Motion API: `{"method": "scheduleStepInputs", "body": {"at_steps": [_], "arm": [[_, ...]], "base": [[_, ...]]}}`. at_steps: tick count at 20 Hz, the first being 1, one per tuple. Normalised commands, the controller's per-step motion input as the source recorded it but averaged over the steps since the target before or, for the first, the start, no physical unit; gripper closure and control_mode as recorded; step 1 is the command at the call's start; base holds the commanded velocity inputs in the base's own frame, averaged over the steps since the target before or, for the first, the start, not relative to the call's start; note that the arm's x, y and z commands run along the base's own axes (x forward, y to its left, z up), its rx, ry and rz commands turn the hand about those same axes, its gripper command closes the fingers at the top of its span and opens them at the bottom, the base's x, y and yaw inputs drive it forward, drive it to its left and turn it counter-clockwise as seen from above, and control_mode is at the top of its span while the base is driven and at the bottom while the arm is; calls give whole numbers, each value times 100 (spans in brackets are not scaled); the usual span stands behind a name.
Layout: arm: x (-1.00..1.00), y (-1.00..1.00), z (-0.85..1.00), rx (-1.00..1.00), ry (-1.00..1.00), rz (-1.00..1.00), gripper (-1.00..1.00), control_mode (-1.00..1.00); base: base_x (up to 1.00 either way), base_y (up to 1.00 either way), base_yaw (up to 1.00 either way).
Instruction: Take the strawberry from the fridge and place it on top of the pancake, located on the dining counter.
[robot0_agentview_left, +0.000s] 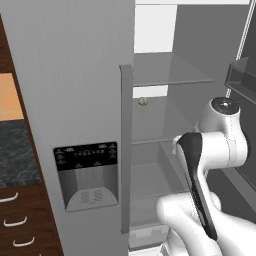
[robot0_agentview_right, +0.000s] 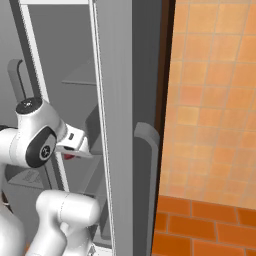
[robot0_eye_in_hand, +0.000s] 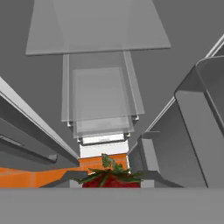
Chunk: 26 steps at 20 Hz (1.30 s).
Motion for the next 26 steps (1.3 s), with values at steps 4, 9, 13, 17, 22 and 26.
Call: {"method": "scheduleStepInputs", "body": {"at_steps": [4,9,13,17,22,26], "arm": [[-22,0,-57,0,6,0,100,-100],[-5,-1,-52,0,3,0,100,-100],[-5,-1,-56,0,1,0,100,-100],[0,-1,-28,0,1,0,100,-100],[0,0,0,0,0,0,100,-100],[-2,0,0,0,0,0,100,100]], "base": [[0,0,0],[0,0,0],[0,0,0],[0,0,0],[0,0,0],[-6,0,0]]}}
